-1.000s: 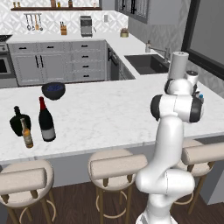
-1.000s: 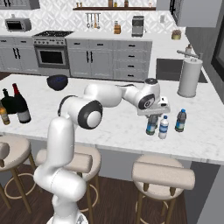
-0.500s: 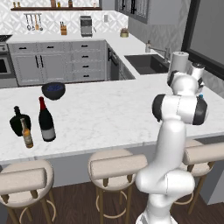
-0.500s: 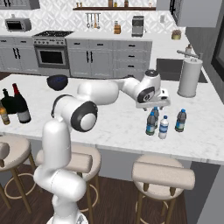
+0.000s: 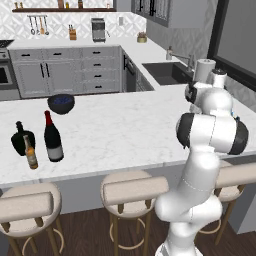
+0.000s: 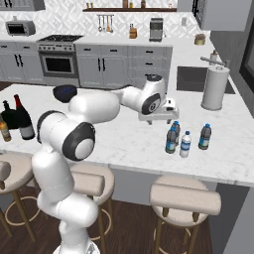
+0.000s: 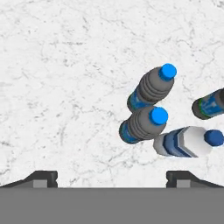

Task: Move the plastic bottles in the middle to the plastics group, and the glass bottles in the middle to the glass group.

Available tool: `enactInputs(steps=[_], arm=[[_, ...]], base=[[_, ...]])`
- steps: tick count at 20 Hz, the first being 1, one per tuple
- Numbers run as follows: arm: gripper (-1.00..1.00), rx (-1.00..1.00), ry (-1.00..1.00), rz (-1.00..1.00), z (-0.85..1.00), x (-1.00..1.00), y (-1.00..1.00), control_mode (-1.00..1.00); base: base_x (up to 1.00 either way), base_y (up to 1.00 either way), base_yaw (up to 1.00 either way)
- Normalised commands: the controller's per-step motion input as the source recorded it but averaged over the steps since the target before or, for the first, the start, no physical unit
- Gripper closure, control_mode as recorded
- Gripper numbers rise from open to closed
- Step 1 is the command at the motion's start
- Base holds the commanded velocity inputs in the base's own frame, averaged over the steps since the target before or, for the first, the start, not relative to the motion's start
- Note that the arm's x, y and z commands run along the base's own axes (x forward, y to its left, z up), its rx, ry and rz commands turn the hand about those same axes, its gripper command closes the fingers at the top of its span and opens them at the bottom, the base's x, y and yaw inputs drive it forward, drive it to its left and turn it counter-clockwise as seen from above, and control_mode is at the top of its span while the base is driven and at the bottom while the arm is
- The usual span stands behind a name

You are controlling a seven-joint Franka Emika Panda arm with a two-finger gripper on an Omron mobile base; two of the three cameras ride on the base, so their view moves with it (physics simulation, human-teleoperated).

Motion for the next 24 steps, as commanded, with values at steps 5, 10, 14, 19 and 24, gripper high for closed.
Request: enactInputs(steps=[5, 10, 14, 19, 24], arm=[[-1.0, -0.04, 0.0, -0.17, -0.07, -0.25, 1.0, -1.0], [-1.0, 0.0, -0.01, -0.25, -0.03, -0.58, 0.81, -1.0], [-1.0, 0.05, -0.1, -0.33, 0.0, -0.88, 0.49, -1.0], [-1.0, 0.14, -0.06, -0.25, 0.07, -0.93, 0.34, -1.0], [-1.0, 0.16, 0.09, -0.03, 0.36, -0.77, 0.23, -1.0]], base=[[0.0, 0.0, 0.0], [0.0, 0.0, 0.0], [0.0, 0.0, 0.0], [0.0, 0.0, 0.0], [0.0, 0.0, 0.0]])
